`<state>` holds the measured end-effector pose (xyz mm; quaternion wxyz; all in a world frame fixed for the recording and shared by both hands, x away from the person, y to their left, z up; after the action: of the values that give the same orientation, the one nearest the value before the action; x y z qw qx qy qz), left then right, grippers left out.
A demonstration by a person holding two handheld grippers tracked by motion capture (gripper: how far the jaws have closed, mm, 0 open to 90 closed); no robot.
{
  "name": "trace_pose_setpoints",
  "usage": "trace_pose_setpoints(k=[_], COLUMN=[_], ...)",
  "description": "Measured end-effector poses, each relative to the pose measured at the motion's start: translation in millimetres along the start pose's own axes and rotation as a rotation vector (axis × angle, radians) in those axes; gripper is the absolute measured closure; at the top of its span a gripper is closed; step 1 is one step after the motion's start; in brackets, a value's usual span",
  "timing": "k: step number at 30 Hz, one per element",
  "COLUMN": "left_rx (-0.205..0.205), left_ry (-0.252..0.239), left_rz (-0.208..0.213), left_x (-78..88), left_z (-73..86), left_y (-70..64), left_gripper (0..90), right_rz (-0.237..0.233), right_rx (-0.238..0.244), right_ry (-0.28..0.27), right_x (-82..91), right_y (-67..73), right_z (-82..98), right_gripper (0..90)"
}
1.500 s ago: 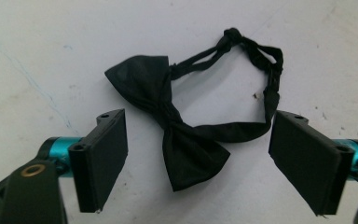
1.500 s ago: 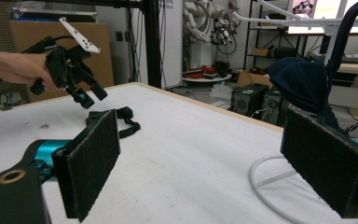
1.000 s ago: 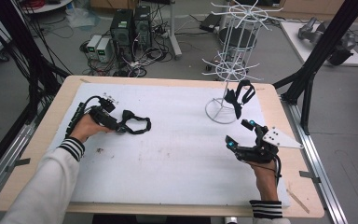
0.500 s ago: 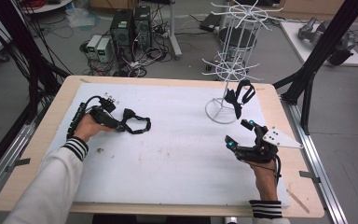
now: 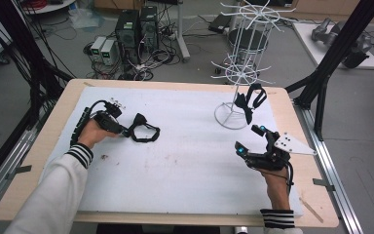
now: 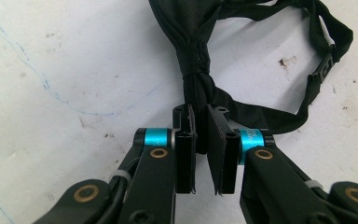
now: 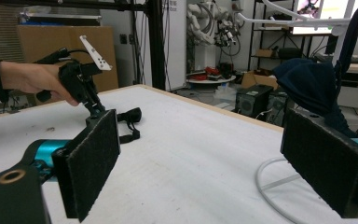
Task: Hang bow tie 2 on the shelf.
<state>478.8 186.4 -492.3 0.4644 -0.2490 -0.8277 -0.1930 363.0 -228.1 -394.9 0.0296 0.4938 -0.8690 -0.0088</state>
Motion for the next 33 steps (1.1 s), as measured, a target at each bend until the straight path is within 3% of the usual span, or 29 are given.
trace_pose_setpoints(k=[18, 26, 33], left_rx=[-0.061, -0.111, -0.132], left_ry=[-0.114, -0.191, -0.257], left_rz=[0.031, 0.072, 0.098], left_x=[19.0, 36.2, 48.2], left_z=[-6.8, -15.0, -23.8], left_y=[-0.9, -14.2, -27.3], left_gripper=[81.8, 81.8, 81.7], right_rz=[-0.013, -0.038, -0.093], right_rx=[-0.011, -0.008, -0.023], right_ry=[0.019, 0.020, 0.037], right_x=[-3.2, -9.2, -21.0], right_y=[-0.2, 2.7, 9.0], right_z=[2.8, -9.6, -20.5], right_gripper=[11.2, 11.2, 11.2])
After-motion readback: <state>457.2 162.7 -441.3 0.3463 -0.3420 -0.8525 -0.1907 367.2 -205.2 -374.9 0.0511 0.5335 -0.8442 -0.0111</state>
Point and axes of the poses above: each handheld gripper's, and its own axes: x roughly backward along the jaws, z roughly out of its underside, y roughly to its left, the point moved 9 cm from there along -x, roughly forward along the jaws, and after that the axes turned 14 degrees about -z, right-handed, at the moved point
